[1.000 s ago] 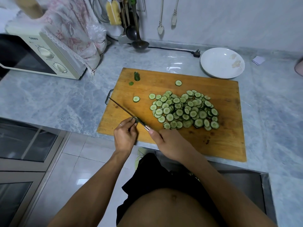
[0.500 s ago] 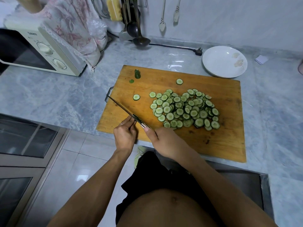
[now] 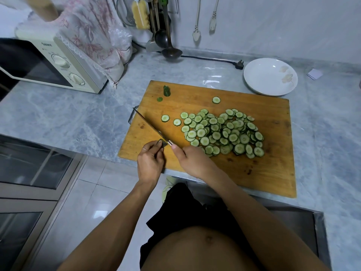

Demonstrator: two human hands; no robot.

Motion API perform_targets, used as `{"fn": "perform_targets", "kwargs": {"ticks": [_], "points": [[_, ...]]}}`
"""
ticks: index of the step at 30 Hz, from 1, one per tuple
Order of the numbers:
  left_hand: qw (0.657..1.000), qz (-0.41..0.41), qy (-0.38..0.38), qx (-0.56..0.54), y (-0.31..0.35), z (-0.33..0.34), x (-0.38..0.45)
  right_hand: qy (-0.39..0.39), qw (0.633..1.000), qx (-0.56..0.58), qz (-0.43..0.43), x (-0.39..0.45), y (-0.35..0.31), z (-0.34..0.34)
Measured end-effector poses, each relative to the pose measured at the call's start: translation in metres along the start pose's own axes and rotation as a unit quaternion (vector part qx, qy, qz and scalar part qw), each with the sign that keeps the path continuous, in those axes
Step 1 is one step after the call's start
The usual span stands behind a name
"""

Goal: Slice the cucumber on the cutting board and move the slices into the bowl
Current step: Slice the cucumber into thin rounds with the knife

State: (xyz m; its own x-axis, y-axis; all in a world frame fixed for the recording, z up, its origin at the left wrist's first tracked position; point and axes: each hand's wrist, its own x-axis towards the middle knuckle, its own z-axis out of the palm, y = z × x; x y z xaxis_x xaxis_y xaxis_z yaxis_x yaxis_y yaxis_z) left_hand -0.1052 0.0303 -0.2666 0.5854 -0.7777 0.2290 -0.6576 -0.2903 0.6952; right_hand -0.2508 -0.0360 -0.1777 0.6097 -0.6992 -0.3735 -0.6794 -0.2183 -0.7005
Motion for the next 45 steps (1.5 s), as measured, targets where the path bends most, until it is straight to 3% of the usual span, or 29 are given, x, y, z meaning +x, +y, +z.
{"fn": "perform_targets", "kwargs": {"ticks": [30, 45], "points": [[0.998, -0.05, -0.028, -0.015, -0.001, 0.0, 0.004, 0.011, 0.998, -0.028, -0.046, -0.028, -0.002, 0.002], [0.999, -0.02, -0.034, 0.029, -0.002, -0.002, 0.004, -0.013, 1.0, -0.01, 0.001, 0.002, -0.005, 0.012]]}}
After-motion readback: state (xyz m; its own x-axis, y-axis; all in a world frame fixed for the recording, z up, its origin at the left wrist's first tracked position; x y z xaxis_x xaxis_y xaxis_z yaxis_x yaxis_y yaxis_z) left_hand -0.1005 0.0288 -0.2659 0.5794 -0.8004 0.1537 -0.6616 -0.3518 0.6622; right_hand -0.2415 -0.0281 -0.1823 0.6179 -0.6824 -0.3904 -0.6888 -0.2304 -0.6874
